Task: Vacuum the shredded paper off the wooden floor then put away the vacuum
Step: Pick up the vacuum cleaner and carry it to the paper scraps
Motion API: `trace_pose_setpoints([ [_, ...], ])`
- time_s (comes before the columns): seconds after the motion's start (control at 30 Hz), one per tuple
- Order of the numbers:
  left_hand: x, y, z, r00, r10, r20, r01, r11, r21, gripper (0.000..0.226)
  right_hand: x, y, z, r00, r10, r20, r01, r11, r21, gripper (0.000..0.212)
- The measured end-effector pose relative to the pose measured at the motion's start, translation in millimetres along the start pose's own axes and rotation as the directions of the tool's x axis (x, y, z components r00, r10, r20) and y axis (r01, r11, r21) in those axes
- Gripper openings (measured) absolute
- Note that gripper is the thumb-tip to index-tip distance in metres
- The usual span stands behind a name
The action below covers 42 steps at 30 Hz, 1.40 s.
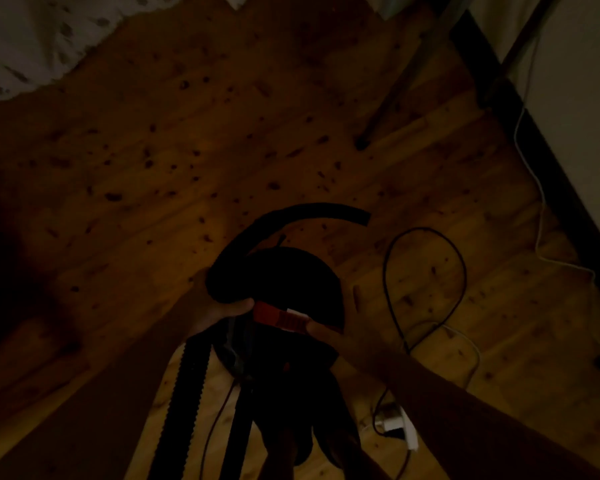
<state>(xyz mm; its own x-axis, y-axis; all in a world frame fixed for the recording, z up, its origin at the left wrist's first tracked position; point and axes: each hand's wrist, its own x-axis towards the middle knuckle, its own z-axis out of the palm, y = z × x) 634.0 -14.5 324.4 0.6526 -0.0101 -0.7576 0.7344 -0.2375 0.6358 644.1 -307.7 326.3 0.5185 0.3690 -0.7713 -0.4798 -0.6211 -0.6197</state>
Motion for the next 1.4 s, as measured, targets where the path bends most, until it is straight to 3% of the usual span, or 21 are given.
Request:
trace_pose_setpoints([
  [0.1, 6, -3, -4, 0.998, -0.046, 0.036, 0.047, 0.998, -0.033, 0.140, 9, 8, 0, 0.996, -0.087, 0.028, 0.084, 0.992, 0.096, 0.106],
  [0.2, 15, -5, -6, 0.995, -0.014, 0.098, 0.018, 0.999, -0.045, 0.120, 15, 10, -1, 0.989, -0.131, 0.070, 0.112, 0.967, 0.230, 0.097],
  [0.3, 12, 3, -2, 0.992, 0.036, 0.120, -0.022, 0.993, -0.117, 0.105, 9, 0, -5, 0.987, -0.120, 0.107, 0.071, 0.923, 0.377, 0.102],
  [0.4, 11, 2, 0, 0.990, 0.089, 0.109, -0.074, 0.988, -0.133, 0.109, -4, -20, -7, 0.987, -0.089, 0.130, 0.013, 0.869, 0.495, 0.072],
  [0.53, 10, 3, -6, 0.991, 0.071, 0.113, -0.063, 0.995, -0.074, 0.114, -10, -26, -9, 0.983, -0.095, 0.157, -0.006, 0.837, 0.547, 0.072],
  [0.67, 3, 6, 1, 0.988, 0.114, 0.103, -0.101, 0.987, -0.129, 0.110, -9, -30, -11, 0.974, -0.108, 0.201, -0.026, 0.823, 0.567, 0.065],
  [0.73, -7, 14, 7, 0.985, 0.146, 0.089, -0.127, 0.974, -0.188, 0.115, -9, -32, -10, 0.972, -0.122, 0.200, -0.004, 0.846, 0.534, 0.068],
  [0.83, -16, 26, 11, 0.993, 0.103, 0.054, -0.097, 0.989, -0.113, 0.164, -1, -31, -5, 0.984, -0.146, 0.099, 0.103, 0.931, 0.349, 0.079],
  [0.97, -13, 21, 11, 0.990, 0.112, 0.081, -0.110, 0.994, -0.030, 0.149, 3, -31, -2, 0.989, -0.134, 0.062, 0.129, 0.989, 0.070, 0.118],
  [1.07, -10, 14, 8, 0.997, 0.071, 0.025, -0.070, 0.997, -0.012, 0.169, -1, -30, 5, 0.982, -0.188, 0.029, 0.188, 0.982, 0.007, 0.108],
  [1.17, -3, 6, 5, 1.000, 0.021, 0.016, -0.020, 1.000, -0.019, 0.181, -3, -11, 11, 0.978, -0.189, -0.085, 0.202, 0.961, 0.190, 0.109],
  [1.23, 2, -1, 5, 1.000, 0.018, 0.003, -0.018, 1.000, 0.002, 0.180, -8, 0, 12, 0.989, -0.098, -0.113, 0.132, 0.925, 0.357, 0.118],
  [1.27, 4, -4, 5, 1.000, 0.021, -0.015, -0.021, 1.000, 0.017, 0.179, -12, 2, 13, 0.992, -0.087, -0.087, 0.117, 0.890, 0.440, 0.111],
  [1.33, 6, -9, 7, 0.999, 0.025, -0.046, -0.023, 0.999, 0.041, 0.175, -15, 4, 16, 0.990, -0.144, -0.006, 0.120, 0.806, 0.579, 0.074],
  [1.4, 8, -13, 7, 0.999, 0.015, -0.051, -0.013, 0.999, 0.030, 0.170, -12, 5, 12, 0.991, -0.134, -0.023, 0.127, 0.846, 0.519, 0.072],
])
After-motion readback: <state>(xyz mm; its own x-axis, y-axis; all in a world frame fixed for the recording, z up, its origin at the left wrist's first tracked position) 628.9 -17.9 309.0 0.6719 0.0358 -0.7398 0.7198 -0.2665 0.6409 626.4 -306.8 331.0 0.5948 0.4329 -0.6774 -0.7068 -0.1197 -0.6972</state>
